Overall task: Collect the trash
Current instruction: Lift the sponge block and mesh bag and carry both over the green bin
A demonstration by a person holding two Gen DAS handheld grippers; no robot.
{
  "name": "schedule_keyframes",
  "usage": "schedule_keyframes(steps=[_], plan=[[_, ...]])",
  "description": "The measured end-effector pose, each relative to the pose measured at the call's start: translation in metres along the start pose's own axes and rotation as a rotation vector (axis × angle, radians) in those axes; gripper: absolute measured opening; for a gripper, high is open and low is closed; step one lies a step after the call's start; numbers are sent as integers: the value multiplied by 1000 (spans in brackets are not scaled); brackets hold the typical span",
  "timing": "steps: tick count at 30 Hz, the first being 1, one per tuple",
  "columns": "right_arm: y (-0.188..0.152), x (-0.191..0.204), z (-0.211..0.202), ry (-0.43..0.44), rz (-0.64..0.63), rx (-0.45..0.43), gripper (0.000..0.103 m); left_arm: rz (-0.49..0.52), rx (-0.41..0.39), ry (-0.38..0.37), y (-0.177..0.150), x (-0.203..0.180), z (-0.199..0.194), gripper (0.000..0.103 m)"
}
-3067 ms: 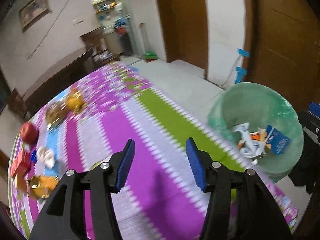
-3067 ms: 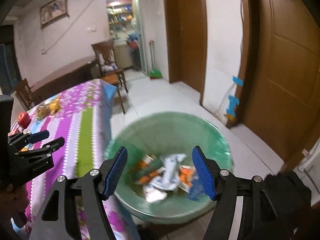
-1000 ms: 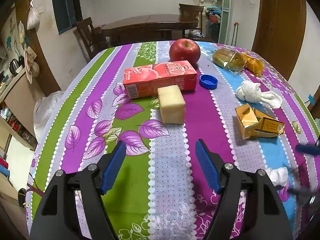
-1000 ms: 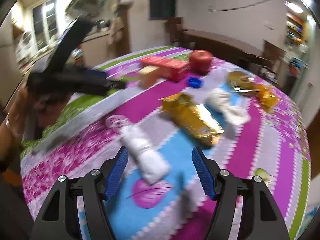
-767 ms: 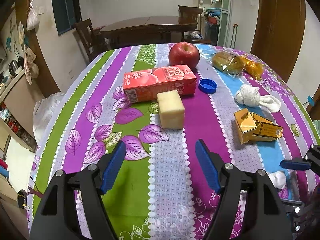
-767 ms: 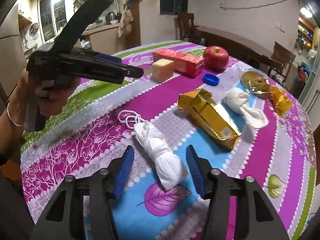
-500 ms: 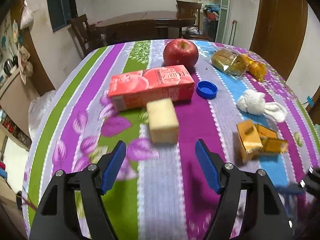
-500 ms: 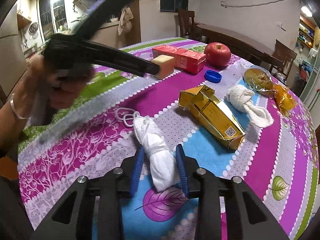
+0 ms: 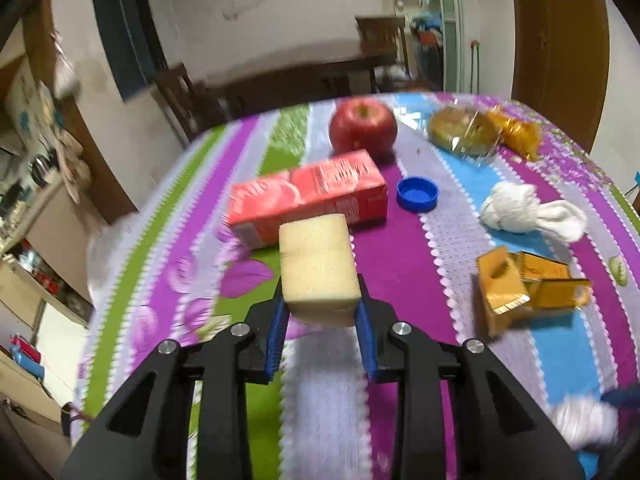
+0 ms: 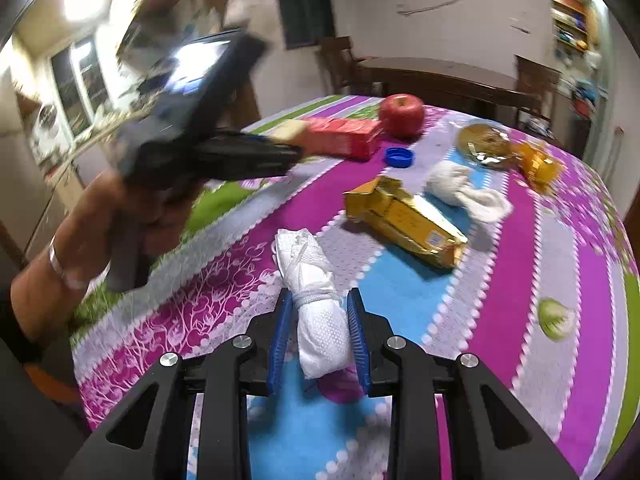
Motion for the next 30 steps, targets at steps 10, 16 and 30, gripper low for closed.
schedule_keyframes(steps=[10,16,30], plan=[[-2,-6,-50,-61,112,-141,30,-44,-72,29,-12,-1,-58,29],[-8,-18,-80,-152,173,-218,30,7,-99,4,-16,-37,-74,29],[-15,-52,-161,-308,249,-369,30,111,-187,-93,6,-118,-118,29]])
Point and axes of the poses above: each gripper's, at about its wrist camera, not at the fingertips, and z roughly the way its jaws point, x to its left, y to its top, the point moved 7 cm from there along z, roughly the way its jaws point, and after that the axes turned 8 degrees about y, right-handed, at the moved point
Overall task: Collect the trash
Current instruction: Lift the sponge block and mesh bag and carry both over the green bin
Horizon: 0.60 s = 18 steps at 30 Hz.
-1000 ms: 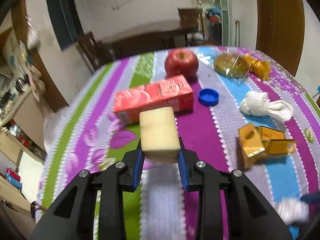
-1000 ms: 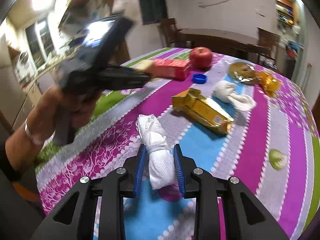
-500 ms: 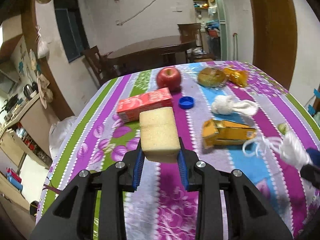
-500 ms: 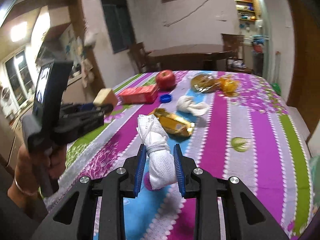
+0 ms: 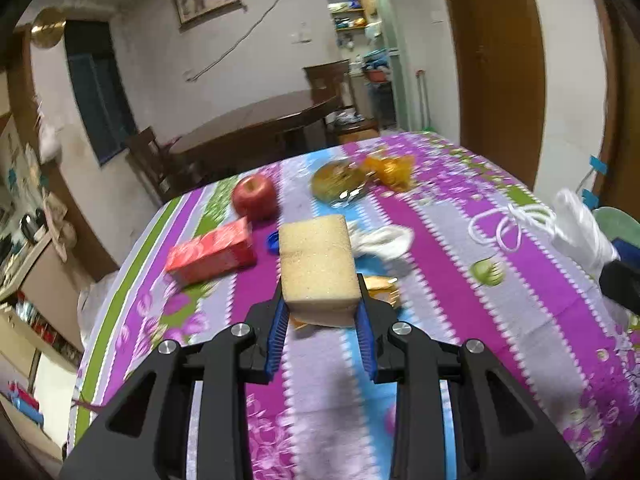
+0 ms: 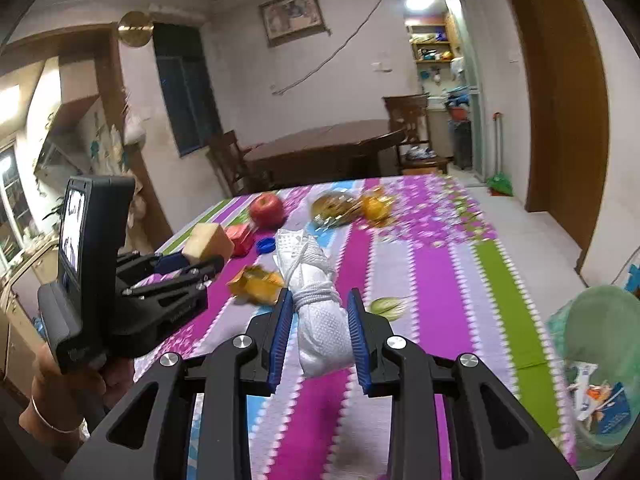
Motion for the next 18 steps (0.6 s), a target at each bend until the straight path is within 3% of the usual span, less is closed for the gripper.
schedule_keyframes(steps=[7,18], plan=[[13,-35,-43,-96,16,-49,30,60,-48,-66,26,-52,-12,29],[24,-125,-116,-271,103,-91,30,180,-116,-173,57,-150,-37,29]])
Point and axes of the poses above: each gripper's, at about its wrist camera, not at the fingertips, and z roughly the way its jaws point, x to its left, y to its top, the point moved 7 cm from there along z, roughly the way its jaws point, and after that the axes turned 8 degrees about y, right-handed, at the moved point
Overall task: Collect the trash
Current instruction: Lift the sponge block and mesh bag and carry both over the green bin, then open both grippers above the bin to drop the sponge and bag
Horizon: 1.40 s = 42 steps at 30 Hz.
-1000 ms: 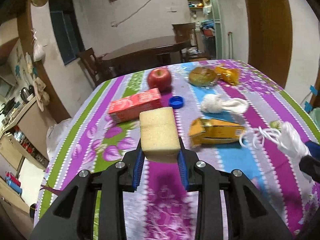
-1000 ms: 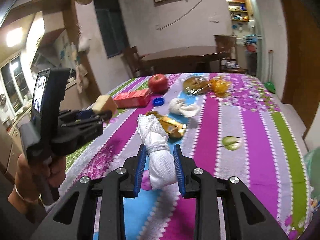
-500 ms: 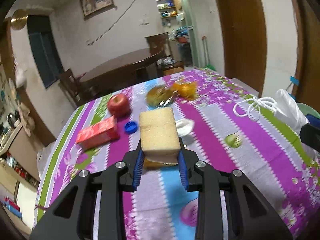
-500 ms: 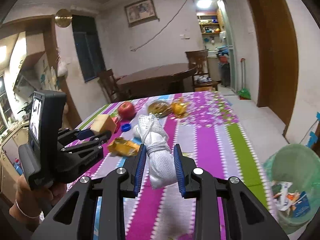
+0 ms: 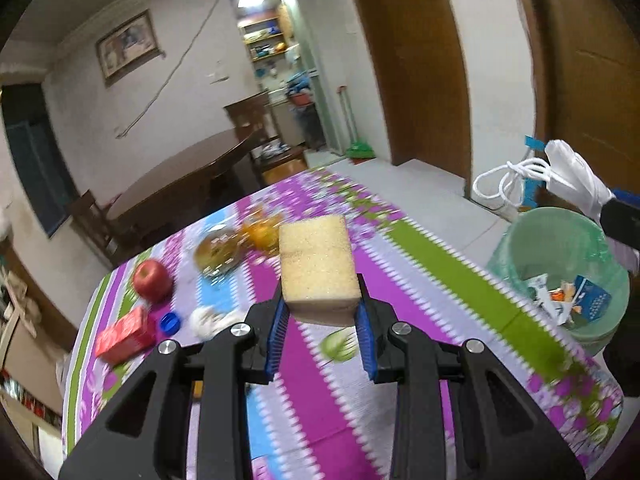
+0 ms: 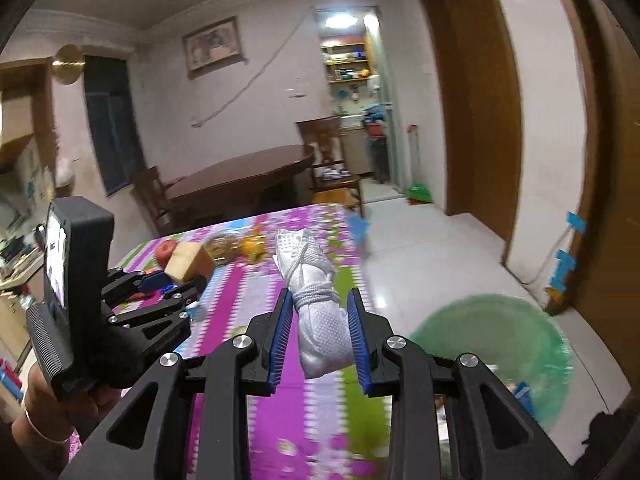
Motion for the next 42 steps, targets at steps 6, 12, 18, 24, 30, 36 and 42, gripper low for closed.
schedule_keyframes(steps=[6,12,18,24,30,36,42], plan=[[4,-68,-29,-99,75,15,30,64,-25,-52,19,-53,2,29],[1,-132,-49,-174,150,40,30,138,-36,-114,32,-108,6,29],[-3,-193,-64,-244,234,68,30,192,-34,-179,39,-153,12,29],[-11,-233,-60,-294,271,117,30,249,-8,-237,43,-189,24,29],[-22,-238,-43,-339,285,175,30,297,48,-334,41,-218,38,29],[-36,-245,-26,-374,331,246,30,371,100,-418,33,-248,48,29],[-54,-250,-16,-390,357,297,30,403,155,-508,25,-263,51,29]])
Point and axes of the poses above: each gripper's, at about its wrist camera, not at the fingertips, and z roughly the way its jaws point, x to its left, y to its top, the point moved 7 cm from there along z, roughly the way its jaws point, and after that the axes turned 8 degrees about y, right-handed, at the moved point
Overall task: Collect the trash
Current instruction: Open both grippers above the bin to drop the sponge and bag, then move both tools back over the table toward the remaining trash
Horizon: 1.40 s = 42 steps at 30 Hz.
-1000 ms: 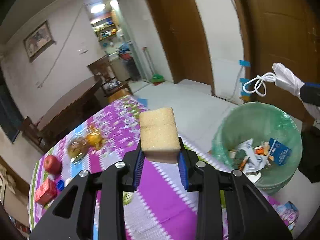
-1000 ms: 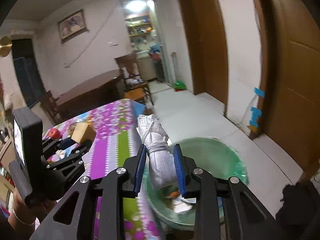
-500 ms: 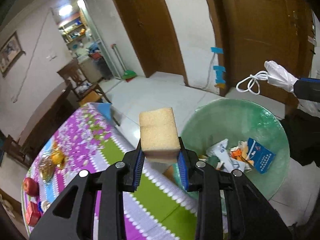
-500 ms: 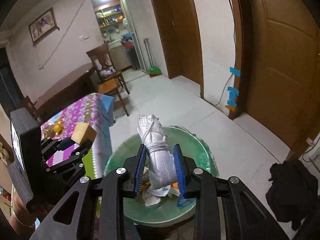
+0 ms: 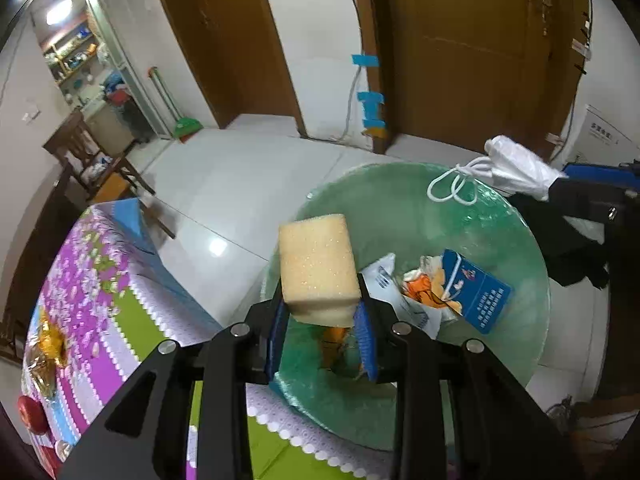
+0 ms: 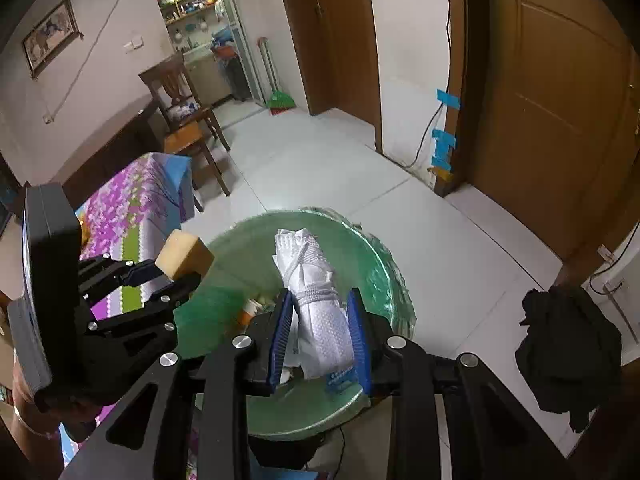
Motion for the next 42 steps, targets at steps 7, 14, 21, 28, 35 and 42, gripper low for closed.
schedule_keyframes(steps=[7,14,21,28,35,42], plan=[[-8,6,15,-22,-15,62,30,-10,51,-57,-2,-1,10,29],[-15,18,29,64,-4,102,44,-14,71,-34,-9,2,13,67],[-17,13,27,31,2,82,44,-25,31,13,-11,12,1,67],[-18,13,19,28,-13,74,44,-22,22,32,-15,11,-4,67],[-20,17,15,10,-32,73,44,-13,4,48,-14,11,-11,67],[-25,18,12,-10,-34,47,46,-50,-51,137,-20,21,-23,67]])
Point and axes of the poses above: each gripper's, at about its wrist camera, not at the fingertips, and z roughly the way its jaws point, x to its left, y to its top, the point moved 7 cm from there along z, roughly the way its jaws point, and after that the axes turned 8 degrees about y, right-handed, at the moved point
